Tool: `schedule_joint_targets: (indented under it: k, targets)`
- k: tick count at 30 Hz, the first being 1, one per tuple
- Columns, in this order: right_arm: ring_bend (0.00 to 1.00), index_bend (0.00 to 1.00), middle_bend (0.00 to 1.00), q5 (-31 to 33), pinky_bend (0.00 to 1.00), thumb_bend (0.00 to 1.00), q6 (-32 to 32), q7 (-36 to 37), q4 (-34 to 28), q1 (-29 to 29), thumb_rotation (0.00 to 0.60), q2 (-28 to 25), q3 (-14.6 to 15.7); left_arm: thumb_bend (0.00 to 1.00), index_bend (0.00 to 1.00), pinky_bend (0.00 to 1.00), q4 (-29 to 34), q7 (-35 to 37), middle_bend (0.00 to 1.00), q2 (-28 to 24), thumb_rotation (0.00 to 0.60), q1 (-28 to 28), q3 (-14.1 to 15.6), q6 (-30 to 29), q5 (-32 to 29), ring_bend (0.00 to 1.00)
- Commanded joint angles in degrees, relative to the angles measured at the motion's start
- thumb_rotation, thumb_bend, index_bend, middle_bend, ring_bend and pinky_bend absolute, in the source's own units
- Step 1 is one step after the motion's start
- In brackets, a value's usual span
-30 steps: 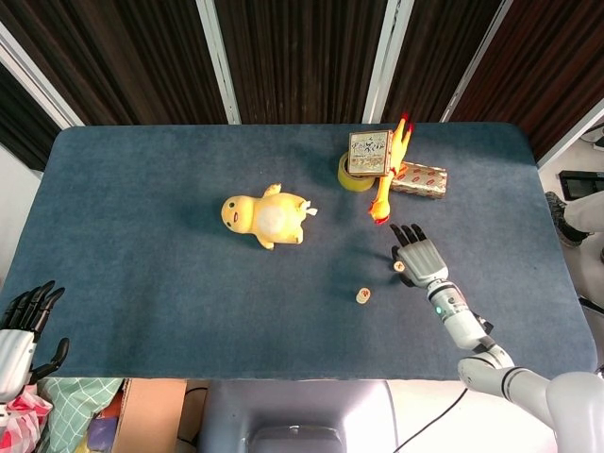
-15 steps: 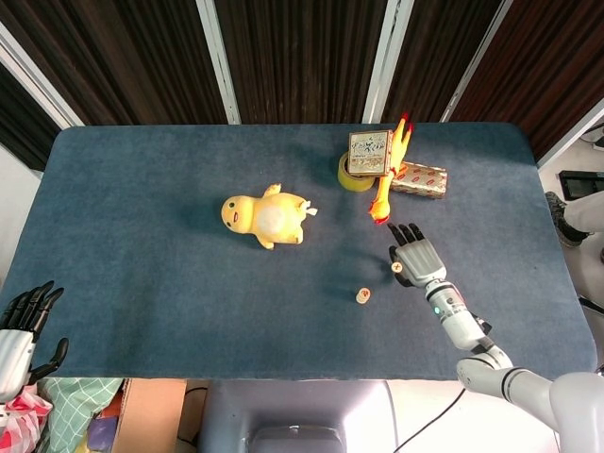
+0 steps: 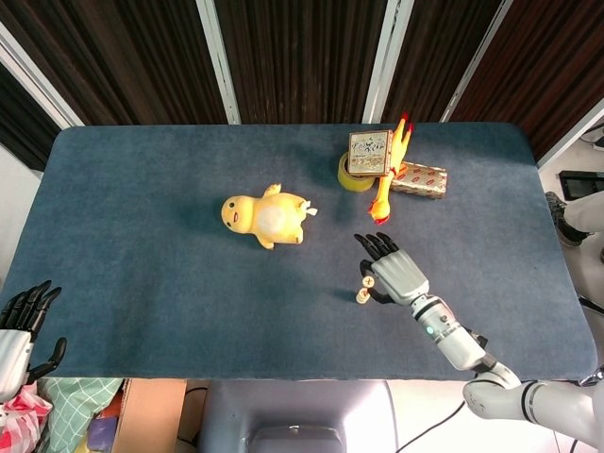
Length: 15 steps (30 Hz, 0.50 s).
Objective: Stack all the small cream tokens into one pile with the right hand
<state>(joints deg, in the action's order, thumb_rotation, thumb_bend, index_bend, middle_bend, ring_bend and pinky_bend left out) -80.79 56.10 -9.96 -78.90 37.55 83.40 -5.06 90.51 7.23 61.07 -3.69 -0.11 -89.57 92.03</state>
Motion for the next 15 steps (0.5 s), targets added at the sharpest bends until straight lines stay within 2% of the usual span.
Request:
schedule_joint_targets:
  k: [1, 7, 15]
  targets:
    - [0.0, 0.66, 0.08, -0.3, 0.0, 0.46, 0.1, -2.0, -2.5, -0.3, 0.6, -1.6, 0.7, 0.45, 0.0, 0.09, 0.0, 0.2, 0.0, -0.1, 0.6, 0.0, 0.0, -0.1, 0.0, 0.0]
    - [0.0, 0.66, 0.08, 2.3, 0.0, 0.46, -2.7, -6.3, -2.7, 0.3, 0.6, -1.3, 1.1, 0.45, 0.0, 0.07, 0.0, 0.2, 0.0, -0.1, 0.6, 0.2, 0.0, -0.4, 0.3, 0.0]
    - [0.0, 0.66, 0.08, 4.3, 0.0, 0.46, -4.5, -7.4, -0.9, 1.4, 0.6, 1.0, 0.4, 0.45, 0.0, 0.07, 0.1, 0.3, 0.0, -0.2, 0.6, 0.2, 0.1, -0.4, 0.3, 0.0]
